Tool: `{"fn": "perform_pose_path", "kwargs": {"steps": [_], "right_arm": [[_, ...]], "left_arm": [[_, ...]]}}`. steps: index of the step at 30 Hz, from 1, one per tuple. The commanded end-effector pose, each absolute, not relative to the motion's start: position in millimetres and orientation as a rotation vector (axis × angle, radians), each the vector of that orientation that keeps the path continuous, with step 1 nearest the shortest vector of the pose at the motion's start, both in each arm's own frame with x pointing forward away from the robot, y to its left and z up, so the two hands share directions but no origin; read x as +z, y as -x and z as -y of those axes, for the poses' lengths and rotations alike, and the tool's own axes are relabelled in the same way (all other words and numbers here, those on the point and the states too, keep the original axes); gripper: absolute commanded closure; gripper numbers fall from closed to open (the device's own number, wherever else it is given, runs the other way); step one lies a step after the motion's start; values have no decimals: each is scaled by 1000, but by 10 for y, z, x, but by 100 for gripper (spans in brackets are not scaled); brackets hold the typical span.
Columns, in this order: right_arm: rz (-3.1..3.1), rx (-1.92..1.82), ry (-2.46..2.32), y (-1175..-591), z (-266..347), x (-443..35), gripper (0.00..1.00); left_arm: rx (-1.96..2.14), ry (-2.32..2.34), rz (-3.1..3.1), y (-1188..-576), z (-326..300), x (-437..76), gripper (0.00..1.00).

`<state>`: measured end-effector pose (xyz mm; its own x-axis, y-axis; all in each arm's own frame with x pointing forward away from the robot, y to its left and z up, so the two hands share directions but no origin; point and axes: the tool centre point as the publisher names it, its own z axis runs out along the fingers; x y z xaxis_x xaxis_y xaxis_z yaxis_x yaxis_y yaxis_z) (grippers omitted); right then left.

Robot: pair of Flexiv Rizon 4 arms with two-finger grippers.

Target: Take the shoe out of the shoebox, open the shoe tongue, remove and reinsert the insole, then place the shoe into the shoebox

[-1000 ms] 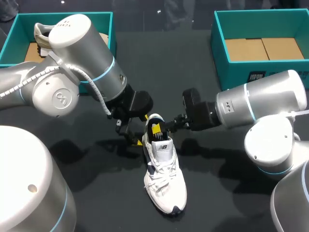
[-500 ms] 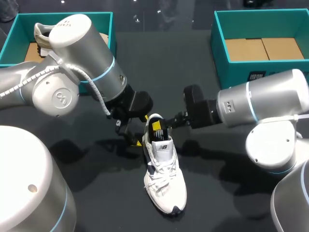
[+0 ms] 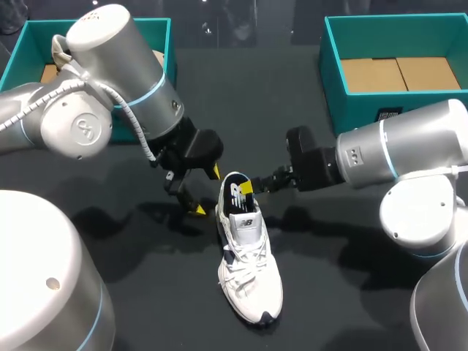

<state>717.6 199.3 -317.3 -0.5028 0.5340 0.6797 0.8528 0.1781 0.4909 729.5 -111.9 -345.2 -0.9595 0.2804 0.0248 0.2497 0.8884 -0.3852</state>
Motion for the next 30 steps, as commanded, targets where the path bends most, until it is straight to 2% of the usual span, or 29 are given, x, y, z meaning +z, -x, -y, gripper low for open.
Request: {"fn": "perform_pose_path", "kwargs": {"steps": [1, 10, 25, 27, 30], "right_arm": [[2115, -1213, 1322, -7162, -1904, -3131, 53], [2113, -1145, 1340, -7134, -1626, -3099, 54], [2142, -902, 1453, -7079, -1063, -2777, 56], [2143, -851, 1478, -7084, -1006, -2743, 58], [2151, -780, 1511, -7092, -940, -2673, 68]], "left_arm": [[586, 445, 2962, -7309, 1058, -3405, 0], [562, 524, 2933, -7416, 877, -3317, 0], [478, 709, 2852, -7715, 352, -3099, 0], [479, 733, 2841, -7753, 291, -3057, 0], [481, 759, 2825, -7809, 206, -2995, 0]]}}
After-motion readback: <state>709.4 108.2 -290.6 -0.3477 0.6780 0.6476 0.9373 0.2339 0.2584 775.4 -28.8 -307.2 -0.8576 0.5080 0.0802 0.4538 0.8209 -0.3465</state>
